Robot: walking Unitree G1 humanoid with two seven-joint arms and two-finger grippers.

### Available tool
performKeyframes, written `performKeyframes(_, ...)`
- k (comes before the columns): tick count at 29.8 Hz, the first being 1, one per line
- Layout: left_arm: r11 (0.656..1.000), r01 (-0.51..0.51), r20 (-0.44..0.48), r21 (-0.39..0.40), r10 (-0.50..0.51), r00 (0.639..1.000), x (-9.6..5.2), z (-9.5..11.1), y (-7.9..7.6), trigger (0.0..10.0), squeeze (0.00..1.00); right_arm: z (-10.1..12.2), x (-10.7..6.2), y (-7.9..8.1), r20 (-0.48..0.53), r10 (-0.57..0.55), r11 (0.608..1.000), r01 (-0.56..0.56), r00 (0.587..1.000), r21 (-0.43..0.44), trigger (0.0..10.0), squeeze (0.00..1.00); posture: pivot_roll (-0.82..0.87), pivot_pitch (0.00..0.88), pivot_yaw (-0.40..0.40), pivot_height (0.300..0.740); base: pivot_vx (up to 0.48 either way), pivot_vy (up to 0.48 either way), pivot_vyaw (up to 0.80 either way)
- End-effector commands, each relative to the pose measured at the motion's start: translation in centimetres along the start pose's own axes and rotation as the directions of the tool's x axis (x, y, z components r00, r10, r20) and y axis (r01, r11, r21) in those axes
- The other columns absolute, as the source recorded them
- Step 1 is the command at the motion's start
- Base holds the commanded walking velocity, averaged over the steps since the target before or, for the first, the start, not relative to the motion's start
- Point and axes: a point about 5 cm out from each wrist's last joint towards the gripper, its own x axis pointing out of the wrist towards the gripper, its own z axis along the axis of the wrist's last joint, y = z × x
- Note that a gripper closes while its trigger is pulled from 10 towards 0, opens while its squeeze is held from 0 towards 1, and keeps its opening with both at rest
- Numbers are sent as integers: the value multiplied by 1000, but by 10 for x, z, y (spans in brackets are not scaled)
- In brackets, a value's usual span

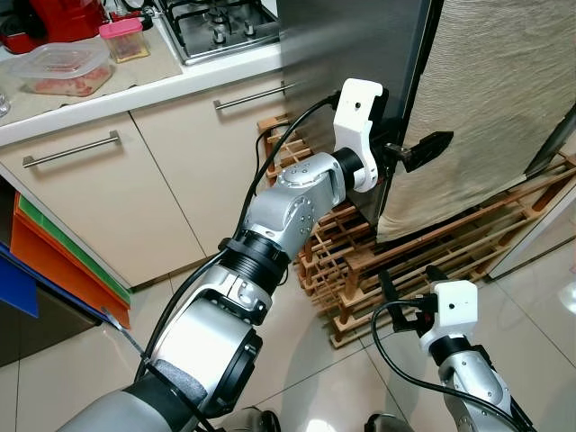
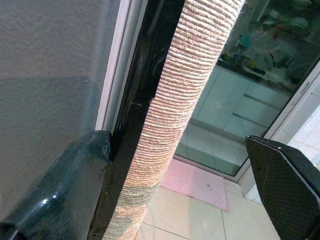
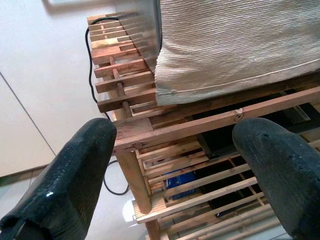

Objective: Restocking fridge

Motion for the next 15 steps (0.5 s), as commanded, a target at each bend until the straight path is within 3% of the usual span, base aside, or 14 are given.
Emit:
performKeyframes(1,925,369,149,-88,-355,923,52,12,-124,10000,0,0,0,1,4,6,1000,-6,1000,-3,10000,0,-220,75,131,740,0,0,0)
performKeyframes(15,925,369,149,-88,-355,923,52,12,-124,10000,0,0,0,1,4,6,1000,-6,1000,-3,10000,0,-220,75,131,740,0,0,0)
